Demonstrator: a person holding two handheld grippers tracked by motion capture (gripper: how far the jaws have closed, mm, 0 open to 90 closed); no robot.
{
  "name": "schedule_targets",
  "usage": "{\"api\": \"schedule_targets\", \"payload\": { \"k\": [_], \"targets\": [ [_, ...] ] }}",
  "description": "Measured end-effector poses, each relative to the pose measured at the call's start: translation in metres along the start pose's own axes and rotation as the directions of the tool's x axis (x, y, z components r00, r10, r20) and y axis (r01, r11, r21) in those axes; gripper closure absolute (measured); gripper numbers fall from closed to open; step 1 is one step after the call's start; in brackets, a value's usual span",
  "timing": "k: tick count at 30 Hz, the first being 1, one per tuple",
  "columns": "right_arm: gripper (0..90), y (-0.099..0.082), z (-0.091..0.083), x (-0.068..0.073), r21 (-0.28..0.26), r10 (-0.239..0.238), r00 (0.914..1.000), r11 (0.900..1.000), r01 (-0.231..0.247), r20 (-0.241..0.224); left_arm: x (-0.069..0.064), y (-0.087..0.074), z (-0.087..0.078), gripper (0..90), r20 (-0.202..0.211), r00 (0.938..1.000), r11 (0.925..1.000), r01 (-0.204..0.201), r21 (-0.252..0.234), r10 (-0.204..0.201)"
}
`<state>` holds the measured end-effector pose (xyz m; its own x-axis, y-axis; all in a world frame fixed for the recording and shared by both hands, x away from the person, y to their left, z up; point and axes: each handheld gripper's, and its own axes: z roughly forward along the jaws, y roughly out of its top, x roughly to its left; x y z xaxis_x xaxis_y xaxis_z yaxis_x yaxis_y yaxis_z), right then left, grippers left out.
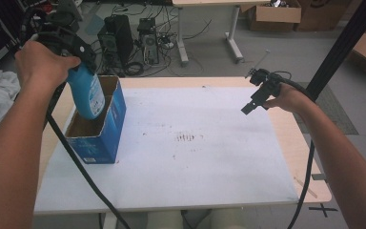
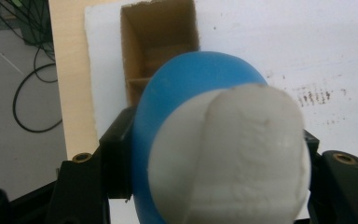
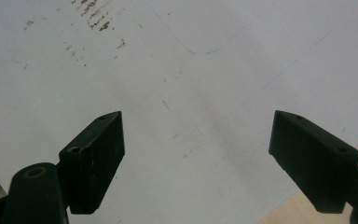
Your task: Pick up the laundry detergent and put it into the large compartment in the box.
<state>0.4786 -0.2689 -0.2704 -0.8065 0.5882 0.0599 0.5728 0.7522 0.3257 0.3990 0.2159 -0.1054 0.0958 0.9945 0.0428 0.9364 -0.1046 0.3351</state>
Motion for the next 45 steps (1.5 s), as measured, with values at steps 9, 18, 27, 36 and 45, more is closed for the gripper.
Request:
{"api": "schedule_targets", "payload": {
  "k": [9,18,27,36,45],
  "targets": [
    [18.1,-0.001,0.004,0.000,-0.001,0.003,1.0000,1.0000,-0.003,-0.004,0.009,-0.005,0.020,37.8,-0.001,1.0000,0.9998,-0.005,0.018,0.005],
    [18.1,-0.002,0.004,0.000,0.003,0.018,0.9998,0.9998,-0.018,0.002,0.012,-0.010,0.046,37.8,-0.003,0.9998,0.9996,-0.021,0.020,0.021],
    [18.1,-0.002,0.010,0.003,0.010,0.011,0.9999,0.9999,-0.011,-0.007,0.013,-0.021,0.085,37.8,0.006,0.9994,0.9987,-0.035,0.036,0.034],
    [18.1,-0.003,0.010,0.003,0.009,0.018,0.9998,0.9998,-0.017,-0.006,0.019,-0.032,0.112,37.8,0.011,0.9995,0.9989,-0.029,0.036,0.028],
    [18.0,-0.006,0.009,0.002,0.011,0.032,0.9995,0.9994,-0.032,-0.003,0.022,-0.043,0.138,37.8,0.002,0.9994,0.9983,-0.034,0.048,0.034]
  ]
}}
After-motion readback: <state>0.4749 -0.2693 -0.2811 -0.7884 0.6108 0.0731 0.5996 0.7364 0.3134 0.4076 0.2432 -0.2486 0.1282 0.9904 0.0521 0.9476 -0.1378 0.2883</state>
